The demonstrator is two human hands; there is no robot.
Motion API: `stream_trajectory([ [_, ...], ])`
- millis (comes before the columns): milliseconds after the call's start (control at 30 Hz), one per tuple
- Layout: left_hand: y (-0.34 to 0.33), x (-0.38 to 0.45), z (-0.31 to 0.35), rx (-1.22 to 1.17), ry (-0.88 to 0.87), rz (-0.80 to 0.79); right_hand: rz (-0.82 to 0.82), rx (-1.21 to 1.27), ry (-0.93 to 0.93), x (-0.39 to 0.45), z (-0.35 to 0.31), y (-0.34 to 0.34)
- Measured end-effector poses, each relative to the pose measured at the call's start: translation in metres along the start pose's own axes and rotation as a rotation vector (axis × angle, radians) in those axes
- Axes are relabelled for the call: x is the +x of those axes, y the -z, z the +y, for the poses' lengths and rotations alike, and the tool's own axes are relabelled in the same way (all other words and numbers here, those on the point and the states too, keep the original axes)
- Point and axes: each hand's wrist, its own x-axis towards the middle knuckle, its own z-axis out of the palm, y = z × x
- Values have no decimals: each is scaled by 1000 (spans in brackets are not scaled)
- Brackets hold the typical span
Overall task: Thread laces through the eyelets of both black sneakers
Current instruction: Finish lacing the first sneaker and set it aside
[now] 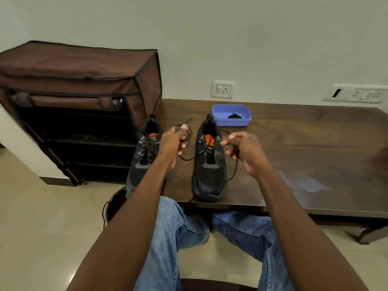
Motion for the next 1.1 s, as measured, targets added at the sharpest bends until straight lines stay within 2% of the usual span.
stream_trajectory([
  [67, -5, -6, 1, 89, 12, -317, -93, -120, 48, -7, 0, -12],
  [133, -10, -12, 1, 244, 24, -516, -132, -191, 92, -11, -1, -19],
  [167, -13, -16, 2, 318, 35, -566, -148, -208, 103, -12, -2, -21],
  [233, -16, -20, 2, 391, 61, -550, -173, -218, 103, -12, -4, -19],
  [300, -13, -15, 0, 352, 58, -433, -172, -207, 93, -10, -4, -14],
  [333, -11, -10, 0, 257, 59, -353, -155, -201, 84, -9, -6, -10],
  [467, 8, 13, -3, -348, 96, 71, -15, -212, 37, 2, -9, 13],
  [533, 20, 22, -9, -507, 118, 297, 117, -247, -23, 10, -5, 22],
  [600, 24, 22, -12, -431, 172, 525, 241, -351, -78, 15, 0, 25],
  [633, 23, 20, -12, -344, 181, 590, 262, -402, -78, 16, 2, 24],
  [667, 20, 17, -10, -253, 185, 584, 251, -429, -64, 15, 3, 20],
  [700, 15, 13, -7, -165, 194, 493, 217, -432, -46, 13, 4, 15],
  [733, 9, 8, -5, -85, 219, 336, 165, -410, -28, 9, 4, 8],
  [833, -4, -4, -2, 50, 285, -202, 5, -231, 19, 1, 6, -12],
  [900, -8, -6, -4, 169, 273, -424, -58, -71, 26, -5, 6, -23],
  [1000, -12, -7, -8, 283, 283, -637, -160, 190, 7, -10, 3, -30],
  [1100, -14, -12, -10, 357, 301, -681, -253, 405, -36, -10, -3, -30],
])
